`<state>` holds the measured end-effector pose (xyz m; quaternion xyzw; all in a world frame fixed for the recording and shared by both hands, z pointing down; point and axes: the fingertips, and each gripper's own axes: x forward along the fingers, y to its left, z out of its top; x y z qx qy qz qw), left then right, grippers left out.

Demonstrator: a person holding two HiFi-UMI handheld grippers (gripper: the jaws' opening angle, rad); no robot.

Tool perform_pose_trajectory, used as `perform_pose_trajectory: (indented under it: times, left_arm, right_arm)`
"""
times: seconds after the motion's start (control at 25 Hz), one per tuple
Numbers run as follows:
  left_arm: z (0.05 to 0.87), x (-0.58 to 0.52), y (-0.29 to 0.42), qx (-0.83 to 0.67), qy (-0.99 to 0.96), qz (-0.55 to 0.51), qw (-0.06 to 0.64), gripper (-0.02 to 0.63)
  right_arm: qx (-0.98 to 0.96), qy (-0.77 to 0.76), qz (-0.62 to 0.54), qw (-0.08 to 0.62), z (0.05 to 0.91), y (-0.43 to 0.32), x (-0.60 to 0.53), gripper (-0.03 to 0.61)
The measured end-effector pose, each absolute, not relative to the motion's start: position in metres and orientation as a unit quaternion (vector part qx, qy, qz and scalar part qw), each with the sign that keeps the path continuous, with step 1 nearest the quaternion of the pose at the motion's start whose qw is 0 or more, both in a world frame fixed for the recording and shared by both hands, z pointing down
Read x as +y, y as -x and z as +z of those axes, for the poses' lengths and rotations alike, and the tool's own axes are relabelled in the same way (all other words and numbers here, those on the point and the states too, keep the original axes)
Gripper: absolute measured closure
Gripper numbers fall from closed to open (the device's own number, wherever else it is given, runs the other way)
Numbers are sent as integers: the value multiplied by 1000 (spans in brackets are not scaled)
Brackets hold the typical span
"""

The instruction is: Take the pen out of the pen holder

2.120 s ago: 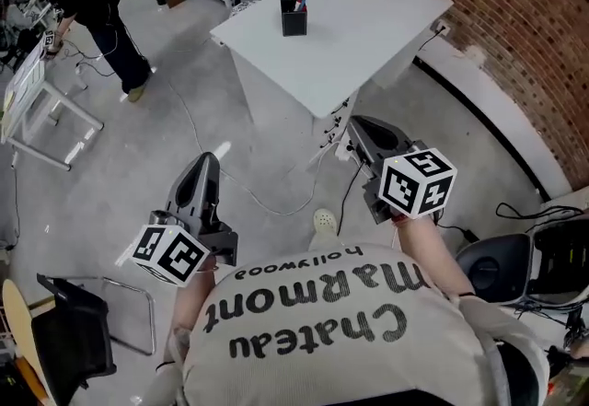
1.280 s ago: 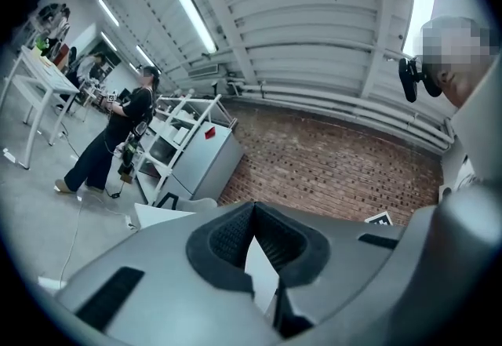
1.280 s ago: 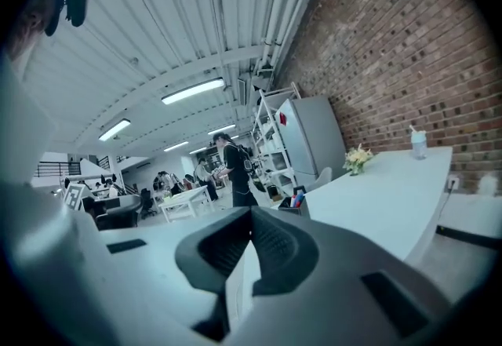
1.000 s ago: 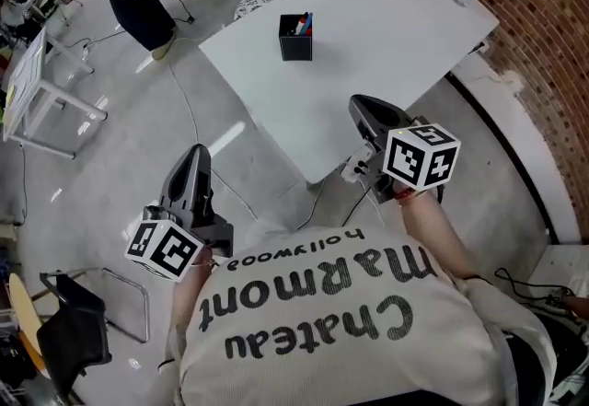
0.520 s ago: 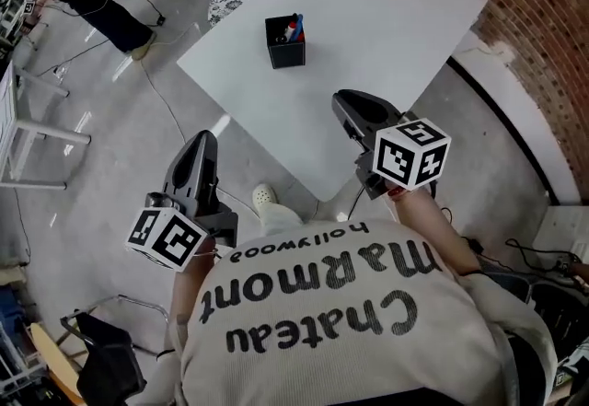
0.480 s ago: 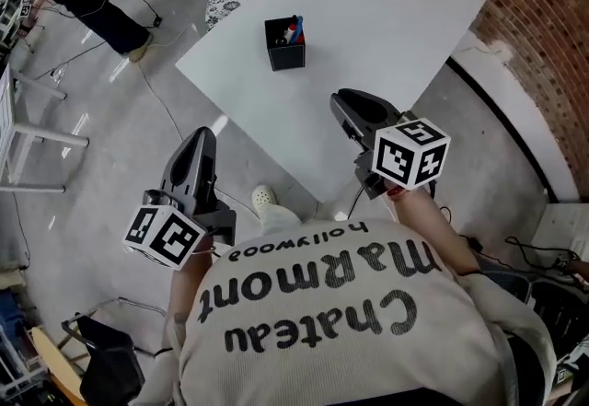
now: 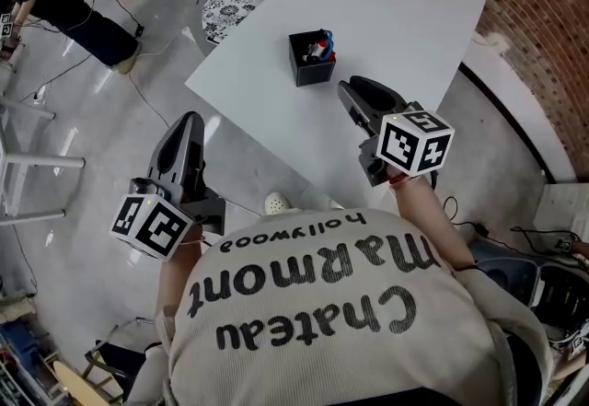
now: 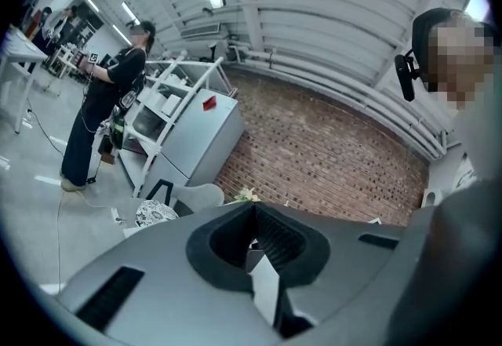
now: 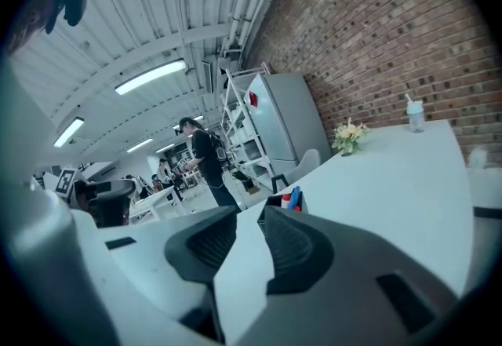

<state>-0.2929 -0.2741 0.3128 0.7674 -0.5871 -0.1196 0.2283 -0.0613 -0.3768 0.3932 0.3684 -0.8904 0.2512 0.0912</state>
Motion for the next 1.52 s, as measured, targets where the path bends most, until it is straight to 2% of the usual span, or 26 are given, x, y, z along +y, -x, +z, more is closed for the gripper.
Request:
perform_pose_trajectory:
  times: [0.48,1.04,1.52]
  left_arm:
    - [333,-321,369,-565,-779,-119,245,614]
    - [363,-344,394,-553,-778,-114,276,614]
    - [367,-341,412,-570,-766,-110,276,614]
  right_arm:
    - [-858,-430,259,112,425,102,-423,456]
    - [-835,-452,271,156,458,115,-443,446]
    - [-829,-451,281,175,472,126,-453,449]
